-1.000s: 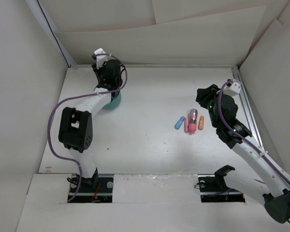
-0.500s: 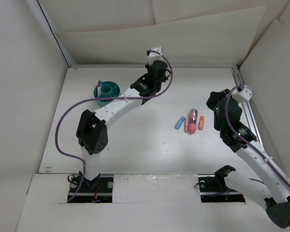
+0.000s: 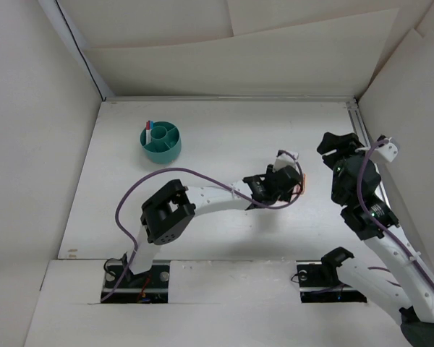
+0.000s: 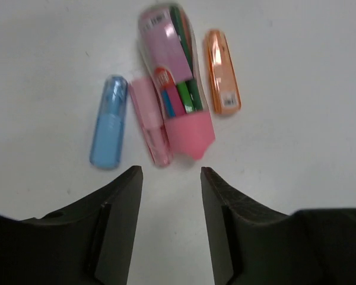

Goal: Sort the stationery into containers
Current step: Pick up the stationery from the center of the board.

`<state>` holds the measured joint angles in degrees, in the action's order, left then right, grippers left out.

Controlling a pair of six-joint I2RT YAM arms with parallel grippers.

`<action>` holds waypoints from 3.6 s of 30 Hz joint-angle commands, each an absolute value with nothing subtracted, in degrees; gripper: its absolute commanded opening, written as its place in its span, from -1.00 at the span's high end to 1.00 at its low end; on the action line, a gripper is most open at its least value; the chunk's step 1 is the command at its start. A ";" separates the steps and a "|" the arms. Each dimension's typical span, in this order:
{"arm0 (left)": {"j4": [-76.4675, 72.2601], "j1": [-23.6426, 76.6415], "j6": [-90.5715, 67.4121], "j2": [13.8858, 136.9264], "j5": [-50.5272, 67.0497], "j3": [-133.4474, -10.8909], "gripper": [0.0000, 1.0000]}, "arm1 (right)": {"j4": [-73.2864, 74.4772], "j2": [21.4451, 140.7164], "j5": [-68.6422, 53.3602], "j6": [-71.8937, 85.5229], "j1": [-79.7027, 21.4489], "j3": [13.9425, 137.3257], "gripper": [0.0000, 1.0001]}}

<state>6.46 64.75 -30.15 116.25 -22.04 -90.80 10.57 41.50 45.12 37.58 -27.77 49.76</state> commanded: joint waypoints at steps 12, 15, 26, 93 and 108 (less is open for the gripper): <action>3.52 68.29 -34.45 116.72 -23.29 -87.62 -0.07 | 9.76 40.78 45.35 38.14 -27.42 49.83 -0.39; 2.38 68.29 -34.45 117.77 -23.91 -88.33 -0.12 | 9.76 40.78 44.82 38.14 -27.42 49.83 -0.42; 3.77 68.29 -32.26 123.57 -25.48 -97.55 -0.12 | 9.23 40.78 43.16 37.10 -27.42 49.83 -0.44; 8.00 68.29 -32.87 129.65 -32.61 -101.69 0.71 | 7.65 39.73 40.87 36.04 -27.42 49.31 -0.49; 3.96 68.29 -32.87 112.68 -34.89 -90.71 0.88 | 7.65 37.27 43.94 35.51 -26.89 49.31 -0.49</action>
<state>6.55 68.25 -32.36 119.83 -32.10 -91.74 9.85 38.46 42.09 36.25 -27.38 49.65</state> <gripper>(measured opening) 0.410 0.743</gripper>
